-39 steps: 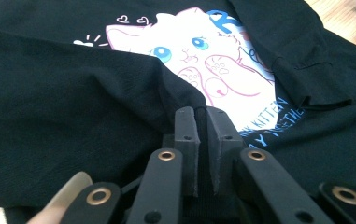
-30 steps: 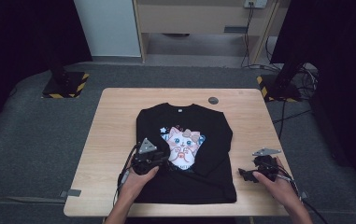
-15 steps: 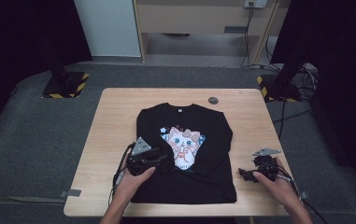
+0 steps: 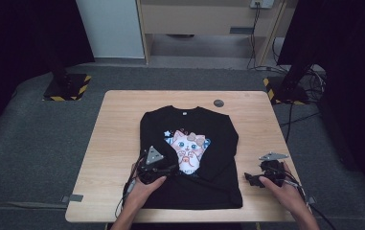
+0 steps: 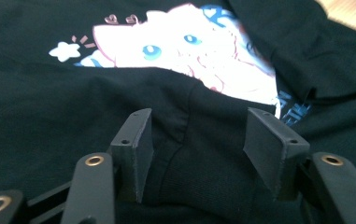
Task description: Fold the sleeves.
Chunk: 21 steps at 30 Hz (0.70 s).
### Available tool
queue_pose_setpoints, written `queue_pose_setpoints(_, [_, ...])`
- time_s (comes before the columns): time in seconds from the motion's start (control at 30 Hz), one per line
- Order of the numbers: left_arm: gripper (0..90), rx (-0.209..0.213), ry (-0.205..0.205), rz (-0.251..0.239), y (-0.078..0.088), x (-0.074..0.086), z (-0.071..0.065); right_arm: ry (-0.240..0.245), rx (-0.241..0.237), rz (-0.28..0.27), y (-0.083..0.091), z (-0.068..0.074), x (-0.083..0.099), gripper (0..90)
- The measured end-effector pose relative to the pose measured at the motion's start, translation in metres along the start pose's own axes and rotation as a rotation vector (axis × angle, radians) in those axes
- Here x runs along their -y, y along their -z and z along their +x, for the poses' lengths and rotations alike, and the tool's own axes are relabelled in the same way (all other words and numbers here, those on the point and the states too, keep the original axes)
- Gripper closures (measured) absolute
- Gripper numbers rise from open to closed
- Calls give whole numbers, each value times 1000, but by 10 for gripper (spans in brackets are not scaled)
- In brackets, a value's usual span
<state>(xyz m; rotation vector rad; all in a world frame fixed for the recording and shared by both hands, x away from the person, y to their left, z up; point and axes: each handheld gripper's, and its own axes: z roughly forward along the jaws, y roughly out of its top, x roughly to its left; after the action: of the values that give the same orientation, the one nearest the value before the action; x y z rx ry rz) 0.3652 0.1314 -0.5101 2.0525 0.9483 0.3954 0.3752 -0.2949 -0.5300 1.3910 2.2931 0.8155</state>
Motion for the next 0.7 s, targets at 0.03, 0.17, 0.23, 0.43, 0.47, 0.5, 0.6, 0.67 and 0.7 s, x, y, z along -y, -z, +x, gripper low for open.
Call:
queue_pose_setpoints(0.03, [418, -7, -8, 12, -2, 1, -1, -1, 1, -1, 0, 0, 0, 3])
queue_pose_setpoints(0.17, [413, -3, -1, 31, -9, 3, -3, -3, 3, -2, 0, 0, 0, 4])
queue_pose_setpoints(0.23, [413, 1, -6, 39, -11, 3, -4, -2, 2, -2, 0, 0, 0, 3])
queue_pose_setpoints(0.43, [373, 18, 0, 36, -12, 2, -6, -3, 2, -2, 0, 0, 0, 3])
queue_pose_setpoints(0.47, [357, 18, 1, 38, -12, 2, -6, -3, 3, -2, 0, 0, 0, 4])
queue_pose_setpoints(0.5, [331, 20, 4, 39, -12, 3, -6, -4, 3, -2, 0, 0, 0, 3])
queue_pose_setpoints(0.6, [272, 16, 12, 37, -8, 6, -3, -10, 8, 2, 0, 1, 0, 4])
queue_pose_setpoints(0.67, [223, 17, 20, 32, -4, 7, 0, -9, 9, 4, 0, 1, -1, 4])
queue_pose_setpoints(0.7, [205, 19, 20, 28, -1, 8, 1, -9, 8, 3, 0, 1, 0, 4])
